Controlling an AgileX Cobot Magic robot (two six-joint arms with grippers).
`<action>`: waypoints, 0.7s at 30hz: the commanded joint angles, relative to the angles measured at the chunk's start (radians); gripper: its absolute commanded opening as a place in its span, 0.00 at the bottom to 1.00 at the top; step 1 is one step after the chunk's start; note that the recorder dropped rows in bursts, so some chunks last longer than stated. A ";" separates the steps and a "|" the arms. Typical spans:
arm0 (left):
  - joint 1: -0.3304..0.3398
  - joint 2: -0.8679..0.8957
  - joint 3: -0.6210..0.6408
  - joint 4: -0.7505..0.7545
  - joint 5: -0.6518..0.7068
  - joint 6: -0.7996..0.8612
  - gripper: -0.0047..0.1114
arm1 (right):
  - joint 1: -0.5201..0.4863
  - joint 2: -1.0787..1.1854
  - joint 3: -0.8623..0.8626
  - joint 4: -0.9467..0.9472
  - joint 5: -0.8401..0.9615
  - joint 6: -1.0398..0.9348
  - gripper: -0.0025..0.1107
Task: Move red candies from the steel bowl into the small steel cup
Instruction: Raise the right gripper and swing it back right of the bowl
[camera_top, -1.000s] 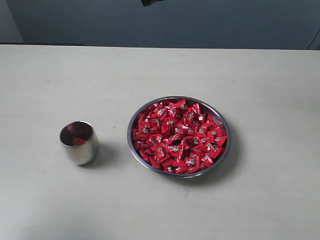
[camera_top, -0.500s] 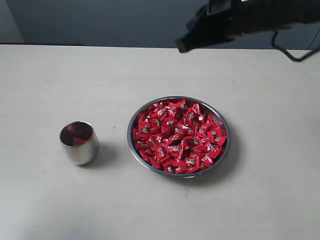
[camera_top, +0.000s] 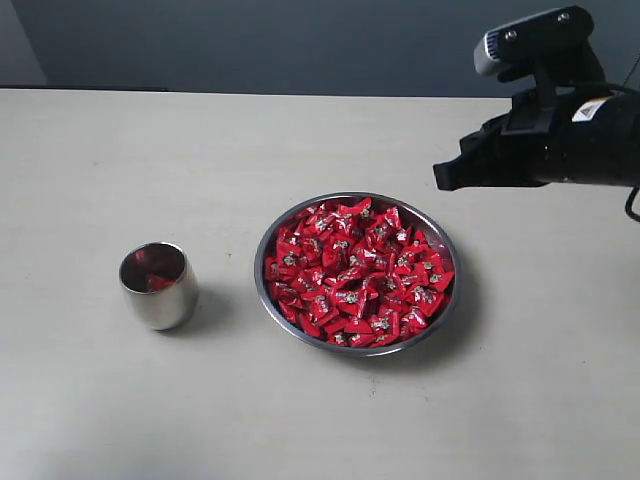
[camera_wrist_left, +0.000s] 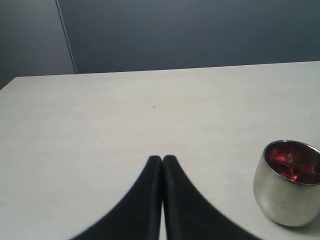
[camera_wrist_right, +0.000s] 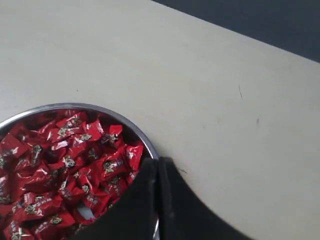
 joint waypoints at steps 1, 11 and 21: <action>0.001 -0.004 0.004 -0.003 -0.002 -0.002 0.04 | -0.004 0.001 0.066 0.029 -0.114 -0.014 0.02; 0.001 -0.004 0.004 -0.003 -0.002 -0.002 0.04 | 0.055 0.146 -0.013 0.028 0.017 -0.131 0.02; 0.001 -0.004 0.004 -0.003 -0.002 -0.002 0.04 | 0.055 0.074 0.038 0.449 -0.196 -0.122 0.02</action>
